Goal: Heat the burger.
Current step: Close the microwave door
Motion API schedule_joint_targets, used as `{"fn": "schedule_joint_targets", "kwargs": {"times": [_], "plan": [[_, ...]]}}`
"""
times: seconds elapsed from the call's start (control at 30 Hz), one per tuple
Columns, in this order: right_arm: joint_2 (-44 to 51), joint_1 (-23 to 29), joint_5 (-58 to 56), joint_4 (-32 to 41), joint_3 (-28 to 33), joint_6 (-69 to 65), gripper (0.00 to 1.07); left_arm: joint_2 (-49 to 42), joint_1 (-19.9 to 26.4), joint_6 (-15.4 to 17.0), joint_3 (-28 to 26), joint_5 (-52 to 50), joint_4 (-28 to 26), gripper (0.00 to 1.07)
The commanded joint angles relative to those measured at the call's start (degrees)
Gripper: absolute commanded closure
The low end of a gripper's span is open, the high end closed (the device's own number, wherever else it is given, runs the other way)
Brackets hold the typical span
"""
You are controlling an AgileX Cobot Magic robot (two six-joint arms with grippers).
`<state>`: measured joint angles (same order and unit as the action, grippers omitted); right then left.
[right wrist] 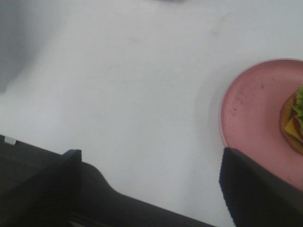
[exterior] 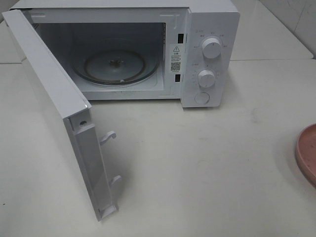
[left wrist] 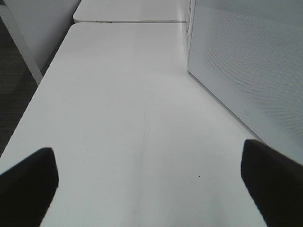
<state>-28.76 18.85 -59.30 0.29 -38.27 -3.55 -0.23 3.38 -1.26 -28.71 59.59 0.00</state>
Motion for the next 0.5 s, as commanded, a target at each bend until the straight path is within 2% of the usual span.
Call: {"fn": "schedule_joint_targets", "kwargs": {"times": [0.03, 0.1, 0.17, 0.5], "plan": [[9.22, -4.01, -0.57, -0.29, 3.38, 0.97, 0.31, -1.15, 0.06, -0.06, -0.17, -0.52, -0.29, 0.04], [10.89, -4.47, -0.57, -0.29, 4.13, 0.97, 0.31, -1.15, 0.06, -0.06, -0.17, -0.52, -0.29, 0.04], [18.28, -6.76, 0.23, -0.29, 8.25, 0.97, 0.31, -1.15, 0.06, -0.06, -0.17, -0.52, -0.29, 0.04], [30.19, -10.14, -0.11, 0.06, 9.22, 1.2, 0.31, -1.15, 0.06, -0.06, -0.17, -0.52, -0.29, 0.04]]}}
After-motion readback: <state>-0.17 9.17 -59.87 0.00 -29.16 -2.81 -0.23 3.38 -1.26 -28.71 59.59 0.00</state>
